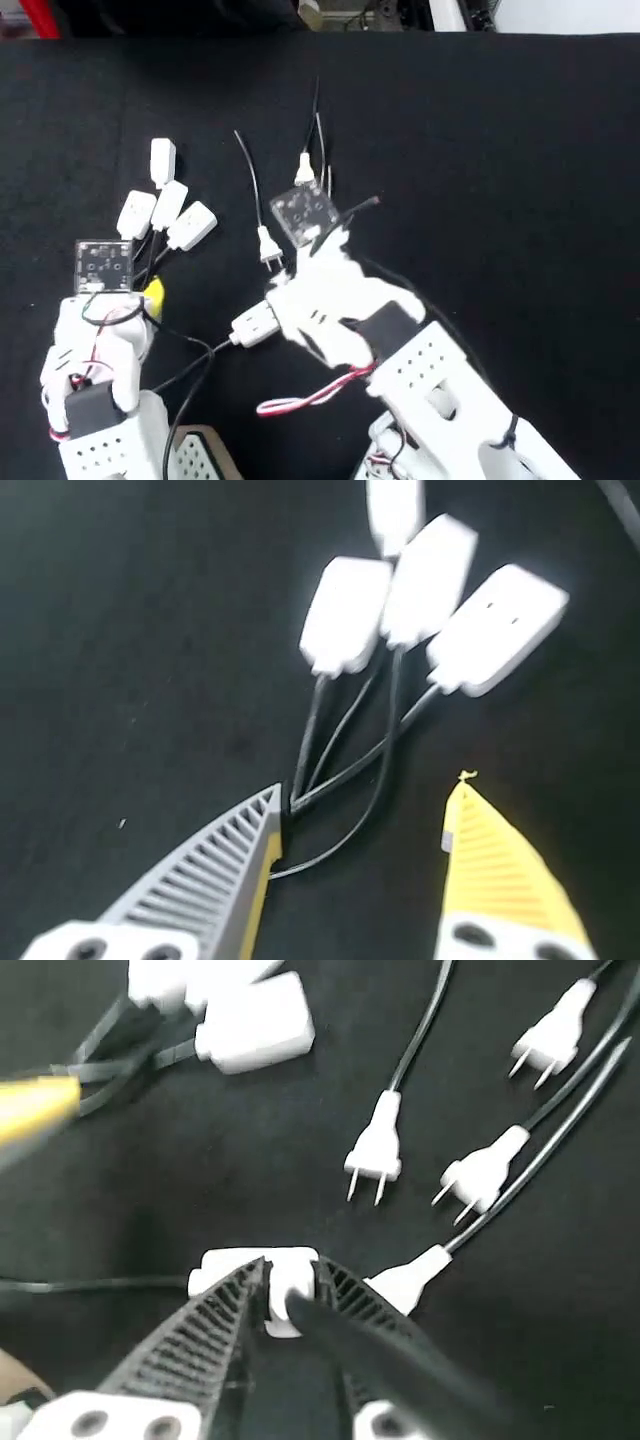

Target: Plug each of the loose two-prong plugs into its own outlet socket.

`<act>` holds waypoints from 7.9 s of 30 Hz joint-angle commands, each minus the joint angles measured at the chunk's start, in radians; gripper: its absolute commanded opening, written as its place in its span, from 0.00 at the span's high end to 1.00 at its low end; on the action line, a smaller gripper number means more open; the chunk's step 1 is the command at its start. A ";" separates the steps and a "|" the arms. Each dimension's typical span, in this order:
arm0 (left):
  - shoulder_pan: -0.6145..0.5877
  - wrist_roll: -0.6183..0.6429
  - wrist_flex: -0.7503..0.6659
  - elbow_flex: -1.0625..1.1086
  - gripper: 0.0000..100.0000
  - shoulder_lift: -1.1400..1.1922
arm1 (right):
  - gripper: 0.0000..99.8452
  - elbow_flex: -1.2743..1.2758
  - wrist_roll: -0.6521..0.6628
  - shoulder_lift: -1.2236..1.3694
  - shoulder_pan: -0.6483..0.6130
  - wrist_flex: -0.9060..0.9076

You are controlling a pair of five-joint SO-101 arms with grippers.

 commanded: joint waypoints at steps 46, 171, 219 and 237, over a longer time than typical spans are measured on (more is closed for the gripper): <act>-0.104 -0.015 0.044 0.041 0.74 -0.006 | 0.99 0.318 -0.044 0.005 -0.003 -0.377; -0.108 -0.084 0.038 0.082 0.74 -0.006 | 0.88 -0.380 1.115 0.636 0.784 0.132; -0.097 -0.081 0.038 0.081 0.74 -0.008 | 0.99 -0.598 0.841 0.717 0.586 0.054; 0.469 0.130 -0.178 0.062 0.74 -0.008 | 0.98 -0.481 0.025 0.246 0.080 -0.005</act>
